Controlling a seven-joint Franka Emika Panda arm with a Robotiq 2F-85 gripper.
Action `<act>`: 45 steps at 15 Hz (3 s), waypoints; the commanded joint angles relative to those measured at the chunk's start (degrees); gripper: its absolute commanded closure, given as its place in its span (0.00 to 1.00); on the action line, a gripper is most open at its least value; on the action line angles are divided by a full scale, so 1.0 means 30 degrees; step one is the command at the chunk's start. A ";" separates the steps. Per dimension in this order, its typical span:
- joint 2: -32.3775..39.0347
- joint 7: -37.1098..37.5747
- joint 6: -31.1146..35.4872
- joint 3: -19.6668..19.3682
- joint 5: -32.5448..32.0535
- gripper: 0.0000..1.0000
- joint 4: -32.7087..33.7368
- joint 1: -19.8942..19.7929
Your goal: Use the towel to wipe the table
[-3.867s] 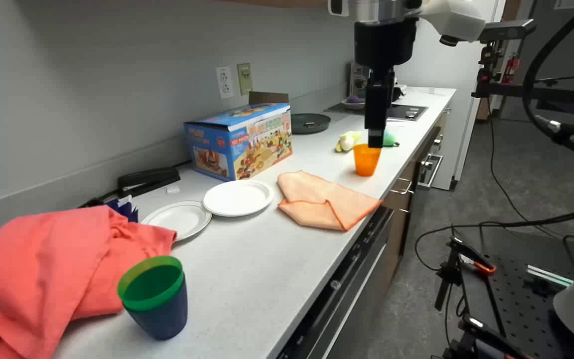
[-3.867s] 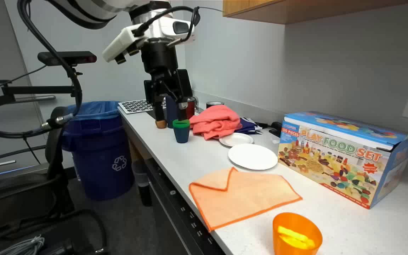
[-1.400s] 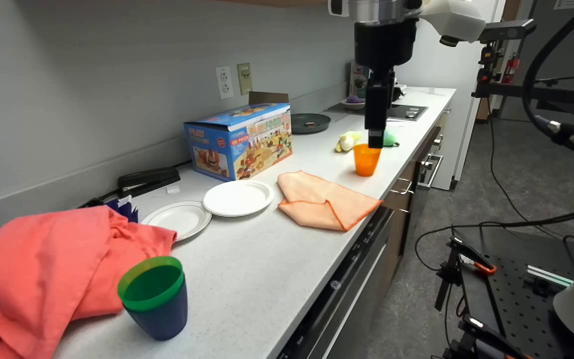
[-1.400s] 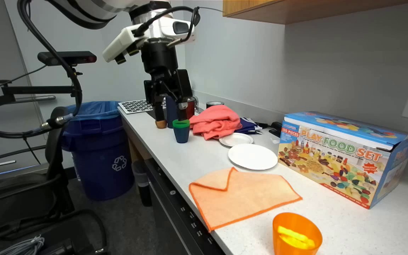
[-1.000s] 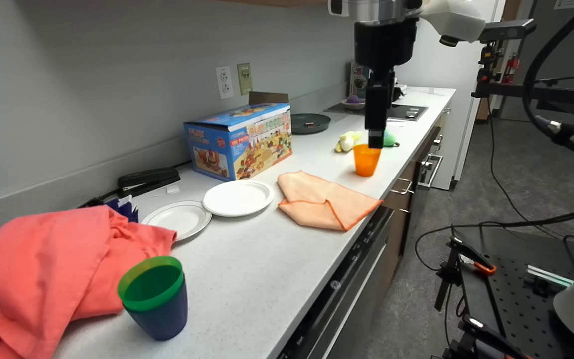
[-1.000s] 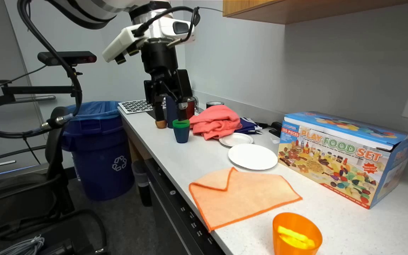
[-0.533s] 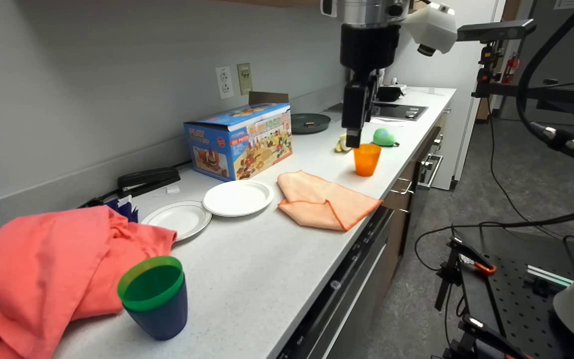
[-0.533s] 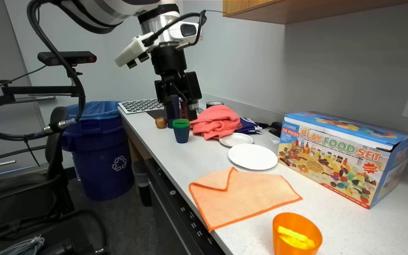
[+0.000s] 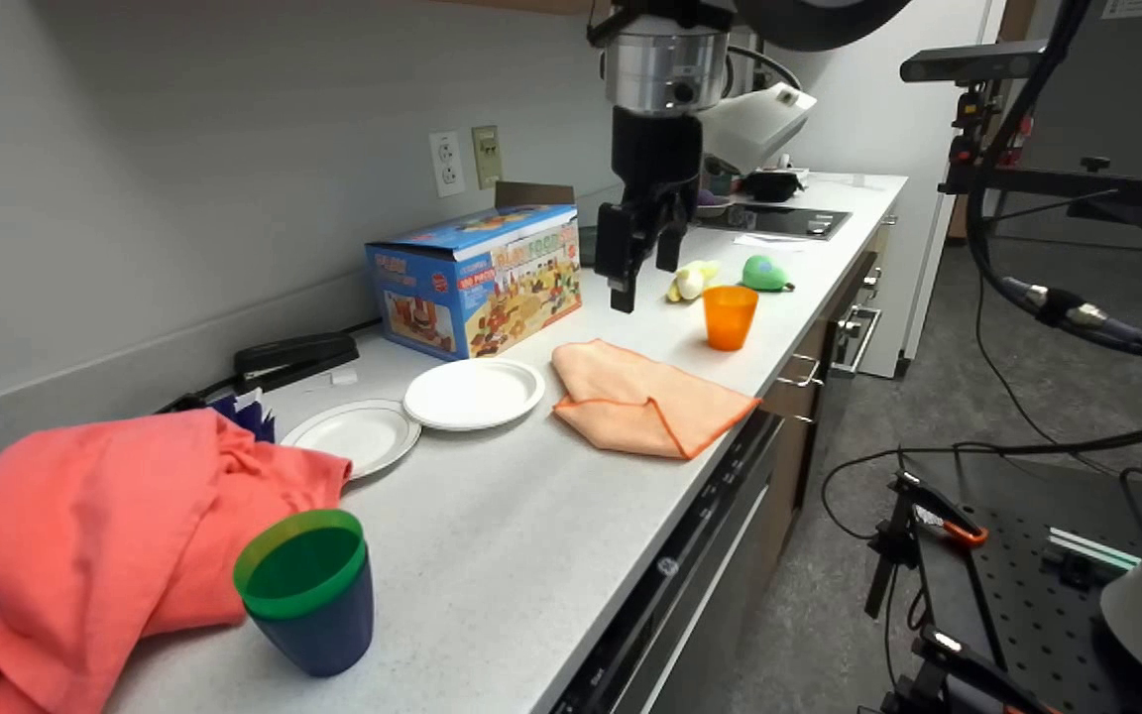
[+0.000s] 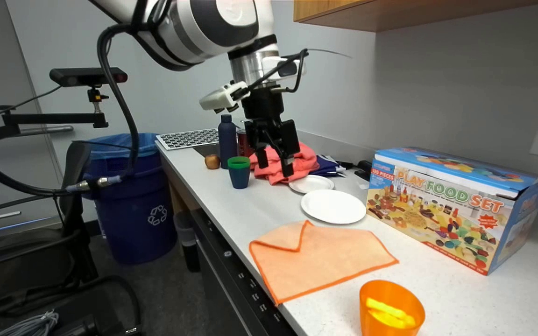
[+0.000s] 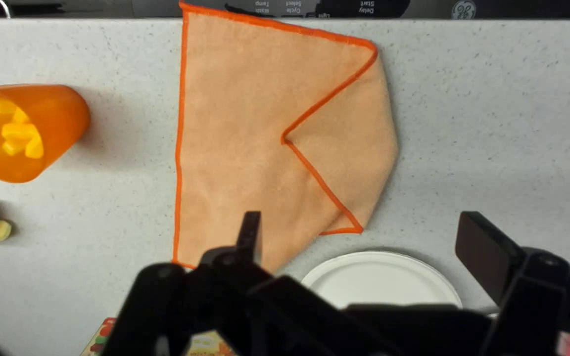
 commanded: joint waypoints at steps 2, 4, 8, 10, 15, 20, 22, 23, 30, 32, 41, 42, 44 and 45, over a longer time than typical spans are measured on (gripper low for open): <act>0.2649 0.1188 0.0820 -0.0808 -0.0650 0.00 0.1278 -0.0429; 0.3539 0.1131 0.1195 -0.1181 -0.0693 0.00 0.1382 -0.0374; 0.3620 0.0641 0.1073 -0.1581 -0.0198 0.00 0.0930 -0.0092; 0.3806 0.0639 0.1073 -0.1617 -0.0194 0.00 0.1026 -0.0077; 0.3795 0.0639 0.1072 -0.1614 -0.0193 0.00 0.1103 -0.0072; 0.3795 0.0639 0.1072 -0.1614 -0.0193 0.00 0.1104 -0.0072; 0.4268 0.0705 0.2243 -0.1625 0.0083 0.00 0.1219 -0.0089; 0.4509 0.0868 0.2883 -0.1655 0.0030 0.00 0.1292 -0.0107; 0.7398 0.2085 0.5986 -0.2532 0.0532 0.00 0.2008 -0.0117; 0.8131 0.2119 0.6383 -0.2795 0.0729 0.00 0.2225 -0.0035; 1.0375 0.1553 0.7192 -0.2806 0.2995 0.25 0.3646 0.0378; 1.0344 0.1379 0.7149 -0.2836 0.3187 0.28 0.3653 0.0324; 1.0329 0.1376 0.7189 -0.2889 0.3406 0.44 0.3750 0.0367; 1.0336 0.1391 0.7189 -0.2910 0.3422 0.51 0.3803 0.0401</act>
